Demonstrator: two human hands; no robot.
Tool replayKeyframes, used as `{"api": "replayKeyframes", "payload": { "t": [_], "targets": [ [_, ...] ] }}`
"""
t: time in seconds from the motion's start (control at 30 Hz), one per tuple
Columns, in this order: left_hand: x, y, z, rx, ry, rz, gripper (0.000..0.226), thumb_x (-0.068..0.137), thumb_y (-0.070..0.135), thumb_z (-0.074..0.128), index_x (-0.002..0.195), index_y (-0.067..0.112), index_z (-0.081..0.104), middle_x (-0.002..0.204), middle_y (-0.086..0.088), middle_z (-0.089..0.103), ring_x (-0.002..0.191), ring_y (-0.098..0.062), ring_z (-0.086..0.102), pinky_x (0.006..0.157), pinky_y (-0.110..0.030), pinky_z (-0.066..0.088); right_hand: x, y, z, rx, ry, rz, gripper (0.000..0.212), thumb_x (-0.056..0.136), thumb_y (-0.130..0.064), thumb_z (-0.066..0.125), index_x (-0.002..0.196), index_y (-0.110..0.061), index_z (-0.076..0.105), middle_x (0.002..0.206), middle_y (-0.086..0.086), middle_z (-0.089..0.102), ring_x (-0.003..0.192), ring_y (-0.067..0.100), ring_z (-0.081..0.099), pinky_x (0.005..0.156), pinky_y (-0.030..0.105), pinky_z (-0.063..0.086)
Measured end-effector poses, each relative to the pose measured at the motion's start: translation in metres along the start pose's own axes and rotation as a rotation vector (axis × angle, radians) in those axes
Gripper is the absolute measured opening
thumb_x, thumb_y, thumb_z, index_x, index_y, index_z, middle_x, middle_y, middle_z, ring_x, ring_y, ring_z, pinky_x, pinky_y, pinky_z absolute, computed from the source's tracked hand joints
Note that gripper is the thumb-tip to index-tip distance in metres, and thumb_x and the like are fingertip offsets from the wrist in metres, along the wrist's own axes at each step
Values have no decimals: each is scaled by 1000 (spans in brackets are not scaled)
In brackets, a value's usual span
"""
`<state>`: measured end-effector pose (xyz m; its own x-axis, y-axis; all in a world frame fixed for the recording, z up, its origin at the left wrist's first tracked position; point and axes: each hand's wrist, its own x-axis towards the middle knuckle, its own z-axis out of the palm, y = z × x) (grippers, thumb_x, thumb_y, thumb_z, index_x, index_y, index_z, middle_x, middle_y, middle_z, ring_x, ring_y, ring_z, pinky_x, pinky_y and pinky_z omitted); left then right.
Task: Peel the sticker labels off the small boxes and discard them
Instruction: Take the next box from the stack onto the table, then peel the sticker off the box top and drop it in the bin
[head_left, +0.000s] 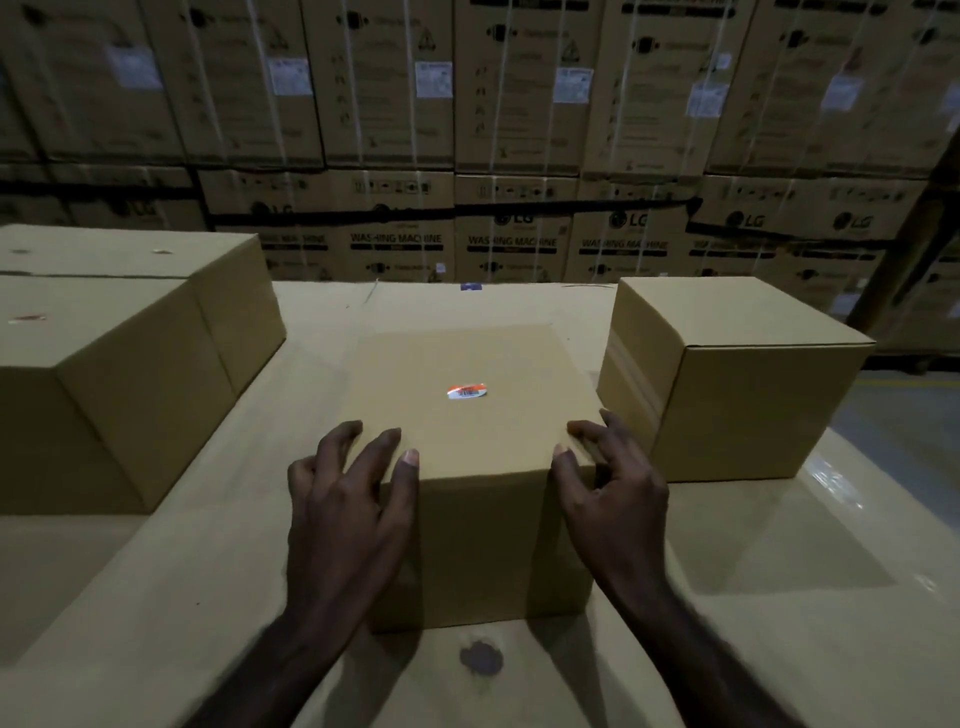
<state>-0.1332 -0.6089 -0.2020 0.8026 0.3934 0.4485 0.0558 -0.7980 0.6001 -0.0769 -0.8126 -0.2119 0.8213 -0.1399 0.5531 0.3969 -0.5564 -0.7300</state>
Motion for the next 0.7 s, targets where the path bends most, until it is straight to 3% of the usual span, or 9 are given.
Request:
{"api": "replayKeyframes", "payload": {
  "t": [0.17,0.23,0.3,0.33,0.43,0.53,0.7],
  "targets": [
    [9,5,-9,185,-114,-12,62,83,62,31,134,34,54,148,2,43,134,-25,31,101,-49,39,1,-4,-1,-88,-101,-18,34,88,-36,61,118,-20,67,145,7,49,125,23,54,86,36,57],
    [19,10,-14,315,-211,24,66,82,63,24,137,36,49,150,3,40,140,-25,25,111,-51,27,14,-9,-4,-246,-186,-107,39,87,-42,55,116,-19,68,139,6,56,129,22,50,105,49,45],
    [34,15,-17,416,-299,65,67,84,63,19,141,37,42,153,3,35,145,-25,16,116,-53,12,39,-19,-8,-431,-332,-225,37,90,-43,55,117,-21,68,129,1,64,124,18,53,117,44,24],
    [43,17,-17,447,-339,88,64,88,63,19,143,37,39,155,2,32,146,-26,13,117,-53,8,52,-26,-8,-478,-424,-256,36,93,-42,55,121,-22,66,129,-2,63,121,15,54,115,38,25],
    [66,19,-10,471,-462,143,58,96,57,25,149,33,28,158,-3,24,147,-30,10,118,-54,5,82,-44,4,-439,-656,-213,41,95,-38,56,135,-28,55,135,-4,60,118,14,57,94,30,44],
    [80,18,-2,461,-526,184,59,97,54,26,150,30,25,159,-6,21,146,-30,13,118,-52,8,96,-47,23,-344,-705,-217,36,96,-32,58,131,-30,59,132,-7,62,114,11,58,89,27,48],
    [94,15,7,418,-565,199,60,98,53,27,152,27,21,160,-7,17,146,-28,12,118,-49,10,113,-42,35,-318,-738,-303,27,94,-30,61,120,-30,68,125,-8,66,112,11,58,92,32,49]
  ]
}}
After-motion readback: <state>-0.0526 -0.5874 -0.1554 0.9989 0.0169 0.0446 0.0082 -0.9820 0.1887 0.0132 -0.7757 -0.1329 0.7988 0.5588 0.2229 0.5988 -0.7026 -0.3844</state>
